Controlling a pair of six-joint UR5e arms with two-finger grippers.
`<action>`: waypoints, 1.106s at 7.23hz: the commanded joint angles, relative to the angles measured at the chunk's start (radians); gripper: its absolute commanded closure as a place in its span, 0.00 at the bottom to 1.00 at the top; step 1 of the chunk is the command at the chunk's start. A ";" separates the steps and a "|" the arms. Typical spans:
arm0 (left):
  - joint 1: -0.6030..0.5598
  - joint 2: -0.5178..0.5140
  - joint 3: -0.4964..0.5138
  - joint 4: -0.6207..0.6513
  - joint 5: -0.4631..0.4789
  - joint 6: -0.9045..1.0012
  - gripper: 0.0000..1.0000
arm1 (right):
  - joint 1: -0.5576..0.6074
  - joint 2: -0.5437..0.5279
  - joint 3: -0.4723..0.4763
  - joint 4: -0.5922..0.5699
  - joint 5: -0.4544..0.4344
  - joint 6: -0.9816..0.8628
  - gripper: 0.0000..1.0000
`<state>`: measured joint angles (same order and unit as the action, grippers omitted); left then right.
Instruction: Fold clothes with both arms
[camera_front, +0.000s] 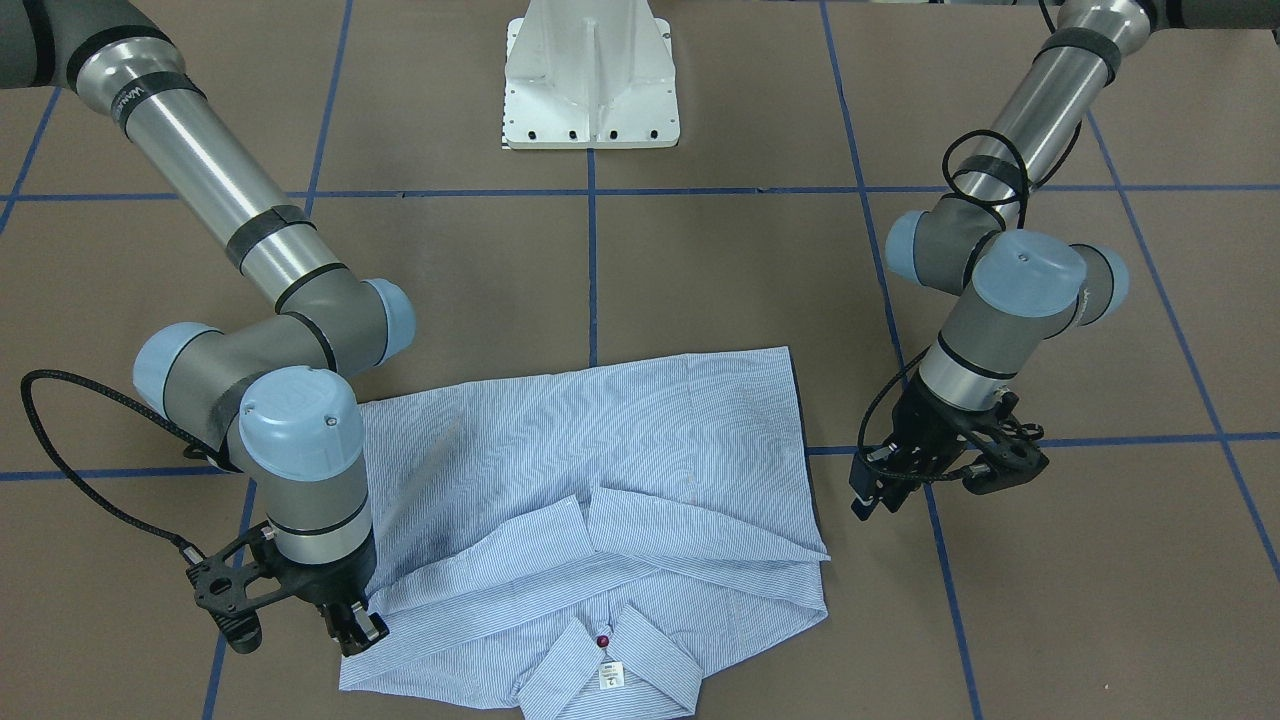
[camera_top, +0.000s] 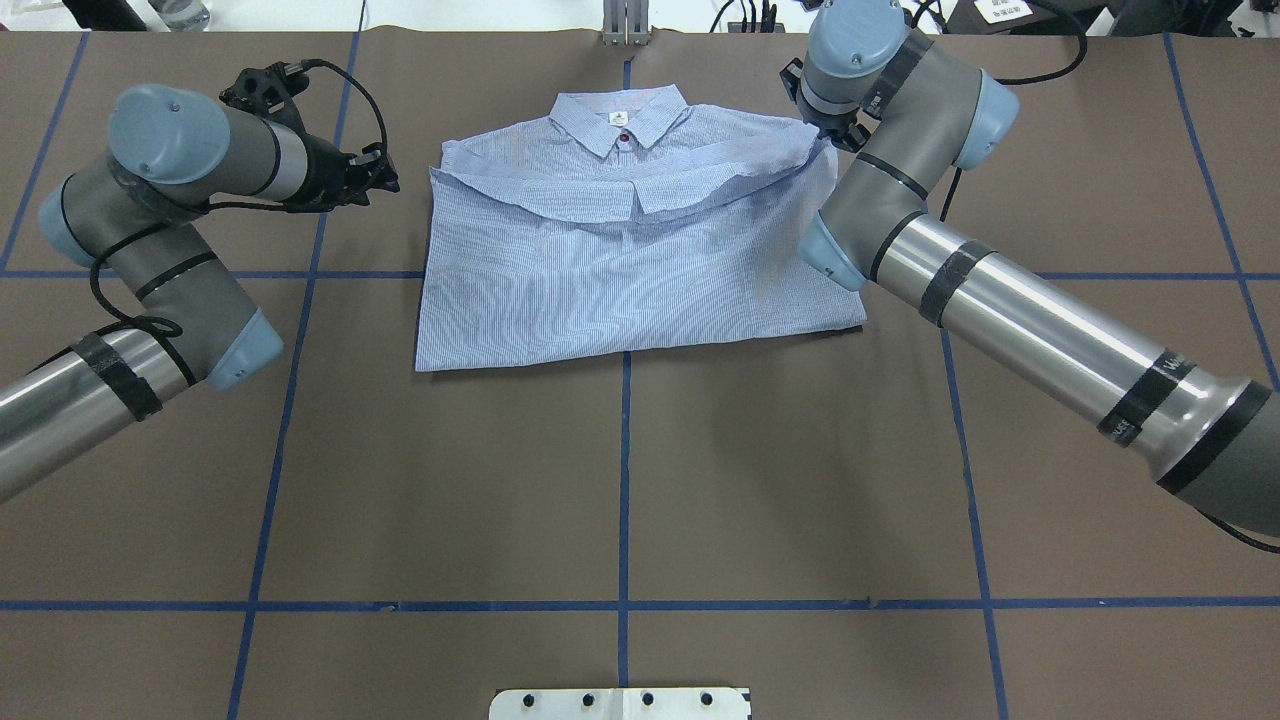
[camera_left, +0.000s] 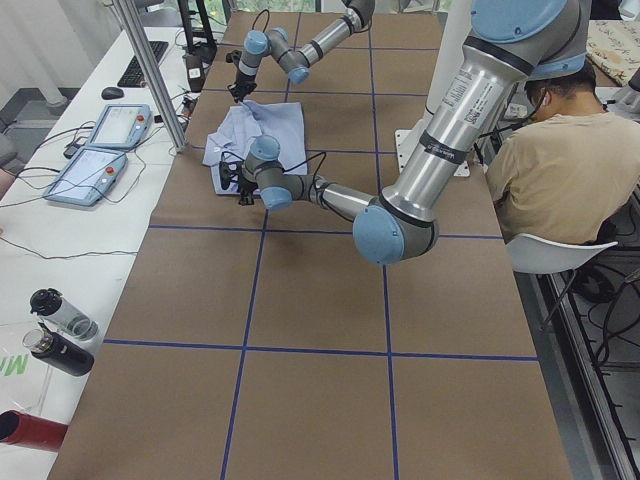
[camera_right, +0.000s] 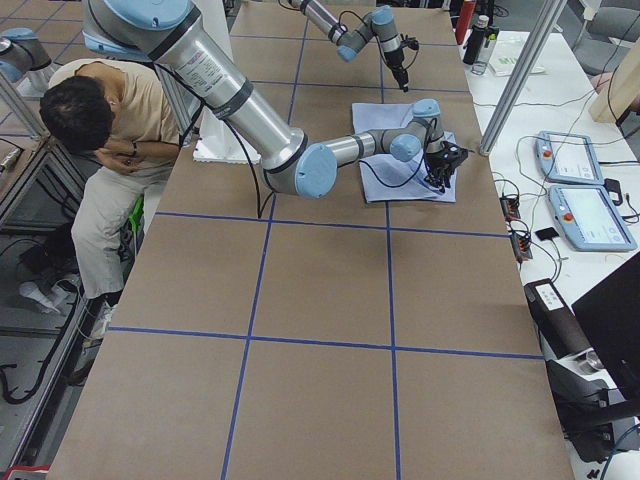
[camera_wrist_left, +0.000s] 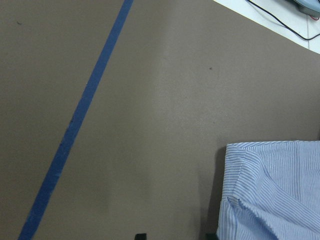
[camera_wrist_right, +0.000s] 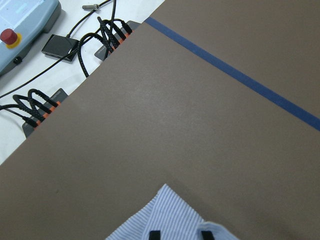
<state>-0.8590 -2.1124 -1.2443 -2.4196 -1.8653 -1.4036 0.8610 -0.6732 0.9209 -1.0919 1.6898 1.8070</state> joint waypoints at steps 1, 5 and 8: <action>0.000 0.000 -0.001 0.000 0.000 0.000 0.50 | 0.003 -0.072 0.156 -0.016 0.037 0.084 0.25; 0.002 0.000 -0.001 0.002 0.000 0.000 0.50 | -0.100 -0.345 0.494 -0.057 0.067 0.158 0.21; 0.002 0.000 -0.001 0.000 0.000 0.000 0.50 | -0.158 -0.491 0.634 -0.057 0.060 0.184 0.21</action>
<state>-0.8575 -2.1123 -1.2456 -2.4189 -1.8653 -1.4036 0.7301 -1.1200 1.5175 -1.1489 1.7545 1.9699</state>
